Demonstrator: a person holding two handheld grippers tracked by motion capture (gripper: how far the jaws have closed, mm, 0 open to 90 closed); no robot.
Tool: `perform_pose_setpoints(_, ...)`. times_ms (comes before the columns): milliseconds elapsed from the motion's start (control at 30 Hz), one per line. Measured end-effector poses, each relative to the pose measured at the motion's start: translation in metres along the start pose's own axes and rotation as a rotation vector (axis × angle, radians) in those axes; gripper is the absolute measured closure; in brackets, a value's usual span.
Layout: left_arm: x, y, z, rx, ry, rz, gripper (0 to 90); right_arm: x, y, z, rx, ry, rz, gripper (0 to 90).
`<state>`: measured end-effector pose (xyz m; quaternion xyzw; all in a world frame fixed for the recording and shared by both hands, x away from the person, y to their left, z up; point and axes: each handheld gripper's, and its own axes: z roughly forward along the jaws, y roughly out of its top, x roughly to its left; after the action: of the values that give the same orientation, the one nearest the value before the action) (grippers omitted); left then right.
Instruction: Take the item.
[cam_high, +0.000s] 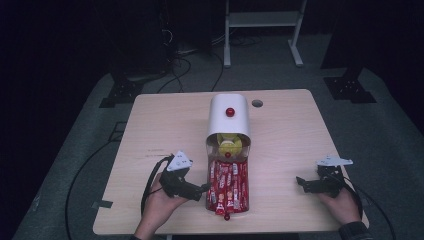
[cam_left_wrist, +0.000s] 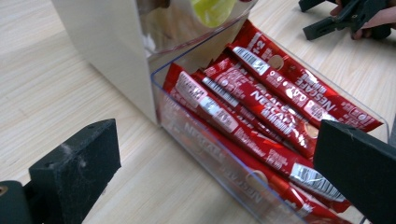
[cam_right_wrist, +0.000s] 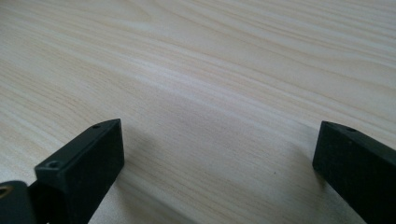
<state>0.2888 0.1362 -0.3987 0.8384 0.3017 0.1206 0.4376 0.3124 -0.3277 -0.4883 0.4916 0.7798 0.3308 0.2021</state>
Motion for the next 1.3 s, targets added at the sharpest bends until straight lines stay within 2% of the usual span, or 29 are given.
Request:
perform_pose_setpoints(433,-0.011,0.005,0.008,-0.003,-0.031,0.018,4.8,0.000,0.000,0.000,0.000,0.000,0.000,1.4)
perform_pose_setpoints(1300,-0.038,0.012,0.033,0.023,-0.089,0.080,4.7,0.000,0.000,0.000,0.000,0.000,0.000,1.3)
